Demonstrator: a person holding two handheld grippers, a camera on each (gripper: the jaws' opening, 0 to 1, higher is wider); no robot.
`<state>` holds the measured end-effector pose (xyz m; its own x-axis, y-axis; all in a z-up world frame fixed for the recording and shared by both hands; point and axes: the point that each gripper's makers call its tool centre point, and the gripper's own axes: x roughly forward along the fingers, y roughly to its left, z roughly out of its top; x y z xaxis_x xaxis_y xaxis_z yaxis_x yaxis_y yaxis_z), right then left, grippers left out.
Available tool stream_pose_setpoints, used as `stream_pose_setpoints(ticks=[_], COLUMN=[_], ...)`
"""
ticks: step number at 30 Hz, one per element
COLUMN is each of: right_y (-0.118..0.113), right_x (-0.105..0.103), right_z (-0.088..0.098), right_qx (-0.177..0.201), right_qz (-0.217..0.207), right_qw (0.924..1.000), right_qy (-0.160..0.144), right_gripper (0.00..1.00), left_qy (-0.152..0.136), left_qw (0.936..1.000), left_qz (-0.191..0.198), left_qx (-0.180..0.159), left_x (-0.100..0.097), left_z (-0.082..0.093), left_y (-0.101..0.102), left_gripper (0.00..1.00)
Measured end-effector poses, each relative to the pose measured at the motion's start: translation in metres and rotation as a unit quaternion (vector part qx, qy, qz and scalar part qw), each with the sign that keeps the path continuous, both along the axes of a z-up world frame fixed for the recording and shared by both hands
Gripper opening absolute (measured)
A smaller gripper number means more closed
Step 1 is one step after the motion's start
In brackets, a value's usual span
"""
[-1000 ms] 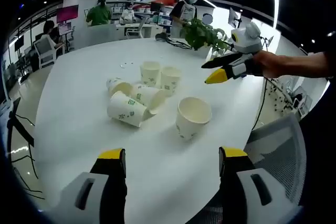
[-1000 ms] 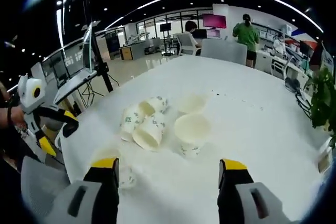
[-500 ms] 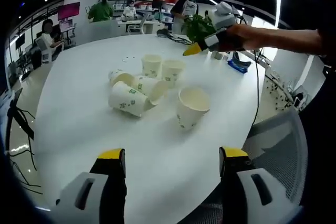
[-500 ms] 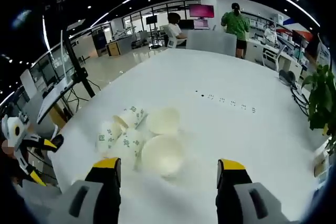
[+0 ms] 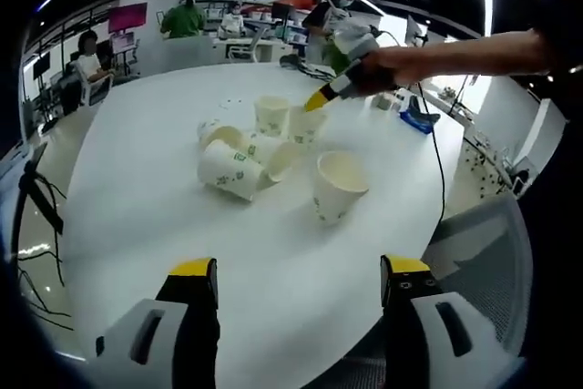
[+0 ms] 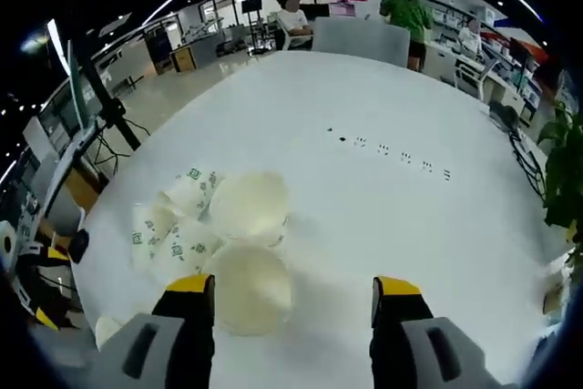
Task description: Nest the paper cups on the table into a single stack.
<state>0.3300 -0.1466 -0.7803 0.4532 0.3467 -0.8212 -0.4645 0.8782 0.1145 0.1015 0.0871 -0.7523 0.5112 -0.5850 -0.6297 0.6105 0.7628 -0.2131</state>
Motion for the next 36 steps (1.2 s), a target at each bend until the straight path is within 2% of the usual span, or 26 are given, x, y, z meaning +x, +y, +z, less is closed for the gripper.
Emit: stream_pose_setpoints(ticks=[5, 9, 12, 17, 20, 21, 22, 24, 27, 34, 36], right_y=[0.002, 0.008, 0.006, 0.006, 0.006, 0.006, 0.007, 0.007, 0.004, 0.000, 0.000], right_x=[-0.002, 0.009, 0.004, 0.002, 0.004, 0.003, -0.004, 0.001, -0.001, 0.003, 0.002], right_z=[-0.012, -0.028, -0.036, -0.045, -0.058, -0.063, -0.059, -0.053, -0.053, -0.058, -0.060], right_qx=[-0.013, -0.015, -0.037, -0.054, -0.069, -0.072, -0.065, -0.052, -0.068, -0.103, -0.105], right_qz=[0.004, 0.003, 0.017, 0.025, 0.032, 0.036, 0.041, 0.018, 0.026, 0.057, 0.060], right_qw=[0.9996, 0.9988, 0.9967, 0.9946, 0.9927, 0.9918, 0.9904, 0.9928, 0.9917, 0.9884, 0.9877], right_qy=[0.026, 0.047, 0.071, 0.085, 0.094, 0.099, 0.115, 0.106, 0.107, 0.097, 0.099], right_gripper=[0.68, 0.65, 0.62, 0.48, 0.44, 0.42, 0.40, 0.38, 0.34, 0.09, 0.07], left_qy=[0.006, 0.010, 0.011, 0.014, 0.016, 0.017, 0.017, 0.020, 0.023, 0.023, 0.022], left_qw=[1.0000, 0.9999, 0.9999, 0.9998, 0.9997, 0.9997, 0.9997, 0.9996, 0.9996, 0.9997, 0.9997], left_qz=[0.003, 0.007, 0.010, 0.014, 0.017, 0.017, 0.017, 0.018, 0.017, 0.012, 0.011], left_qx=[0.001, 0.001, 0.000, -0.001, -0.001, -0.001, -0.001, -0.003, -0.001, -0.003, -0.004], left_x=[-0.007, -0.010, -0.011, -0.011, -0.011, -0.011, -0.011, -0.012, -0.014, -0.013, -0.013], left_z=[-0.001, -0.003, -0.003, -0.006, -0.008, -0.009, -0.009, -0.011, -0.014, -0.013, -0.013], left_y=[0.001, 0.003, 0.004, 0.009, 0.011, 0.011, 0.012, 0.012, 0.013, 0.011, 0.012], left_gripper=[0.70, 0.70, 0.70, 0.70, 0.70, 0.70, 0.70, 0.69, 0.69, 0.68, 0.68])
